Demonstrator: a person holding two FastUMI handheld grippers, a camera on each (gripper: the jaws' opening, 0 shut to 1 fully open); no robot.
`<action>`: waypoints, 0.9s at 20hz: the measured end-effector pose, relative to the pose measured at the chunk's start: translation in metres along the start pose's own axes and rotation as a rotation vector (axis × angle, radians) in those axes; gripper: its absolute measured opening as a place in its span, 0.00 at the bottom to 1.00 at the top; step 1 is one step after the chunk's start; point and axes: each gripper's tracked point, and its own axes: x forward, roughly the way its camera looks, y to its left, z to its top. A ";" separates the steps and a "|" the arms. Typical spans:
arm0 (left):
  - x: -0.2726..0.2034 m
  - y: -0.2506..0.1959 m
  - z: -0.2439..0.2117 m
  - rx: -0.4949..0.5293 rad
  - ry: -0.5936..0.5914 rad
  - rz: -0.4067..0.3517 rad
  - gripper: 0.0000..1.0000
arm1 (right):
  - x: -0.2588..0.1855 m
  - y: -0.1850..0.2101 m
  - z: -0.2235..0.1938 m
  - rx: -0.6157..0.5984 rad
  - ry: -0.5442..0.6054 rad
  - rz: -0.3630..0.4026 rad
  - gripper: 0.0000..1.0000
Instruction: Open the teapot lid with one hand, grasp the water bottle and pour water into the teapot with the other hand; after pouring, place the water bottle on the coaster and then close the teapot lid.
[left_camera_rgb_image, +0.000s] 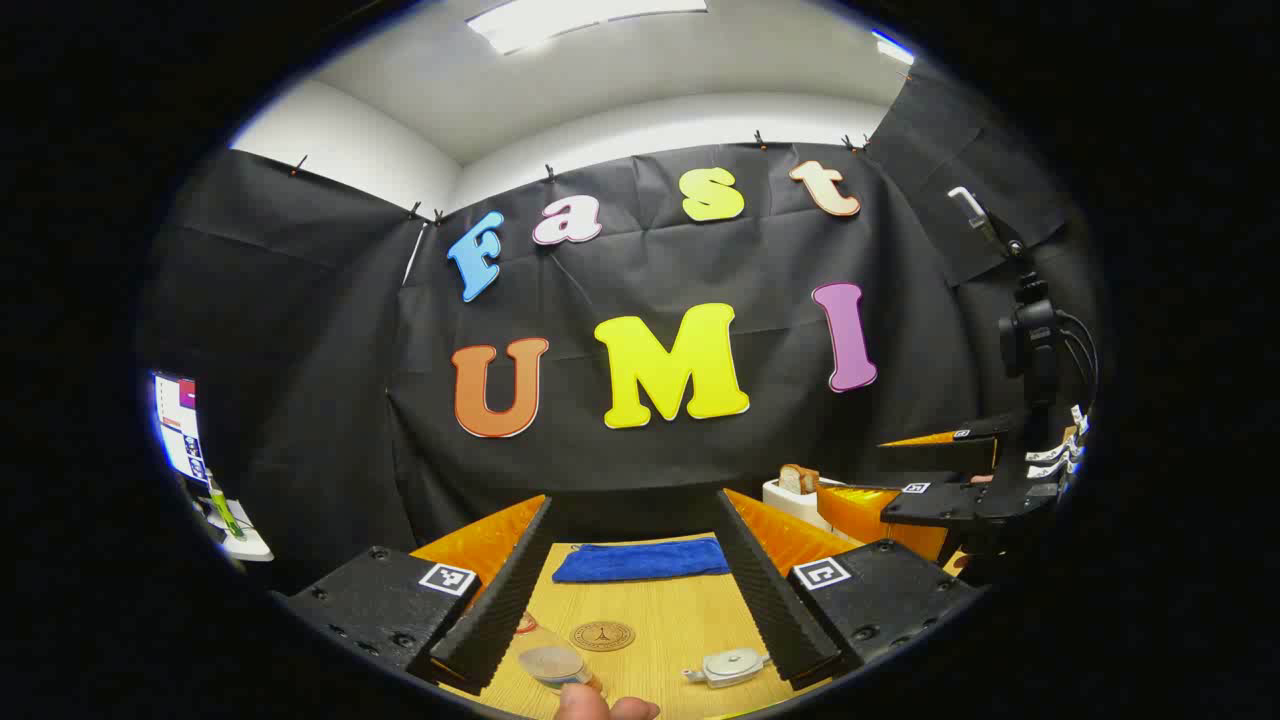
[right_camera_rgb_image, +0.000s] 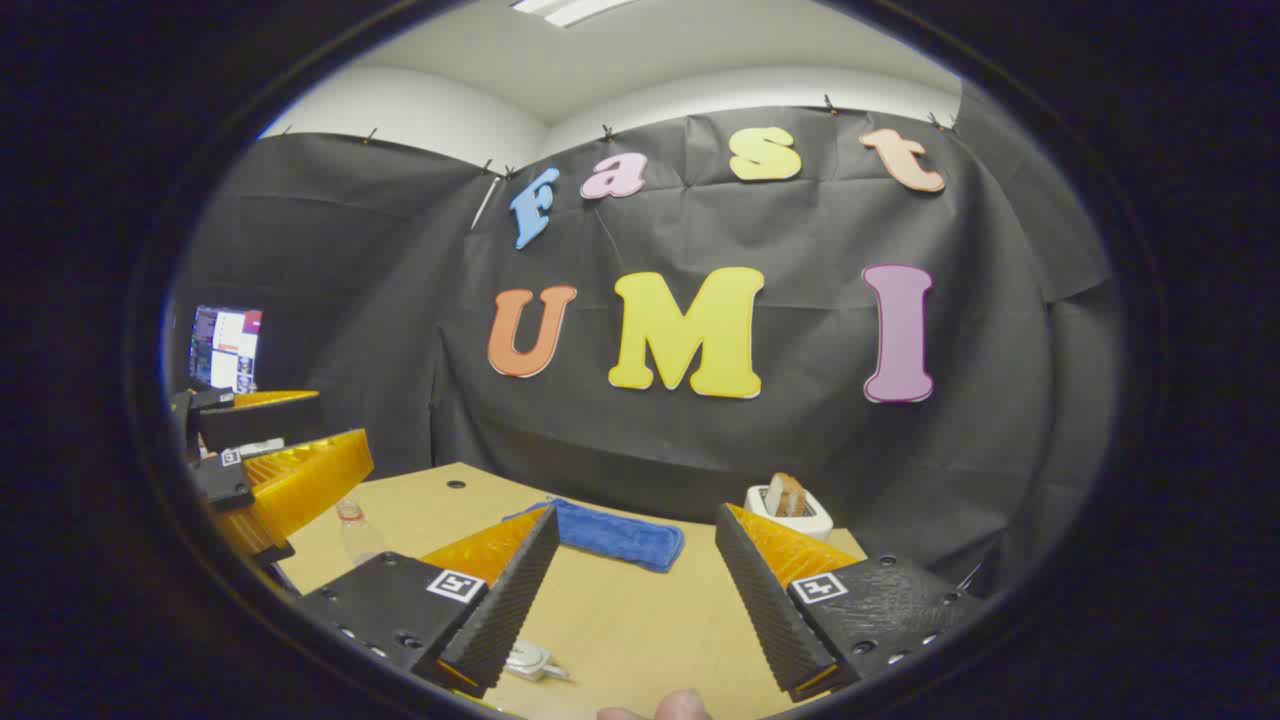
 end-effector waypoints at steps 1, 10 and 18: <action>0.000 0.000 -0.005 -0.008 0.012 -0.001 0.99 | 0.000 0.000 -0.004 0.010 0.007 0.005 0.95; -0.005 0.012 -0.021 -0.017 0.042 0.030 0.99 | -0.009 0.004 -0.014 0.053 -0.002 0.023 0.97; -0.019 0.034 -0.035 -0.023 0.048 0.064 0.99 | -0.023 0.027 -0.039 0.072 0.026 0.074 0.95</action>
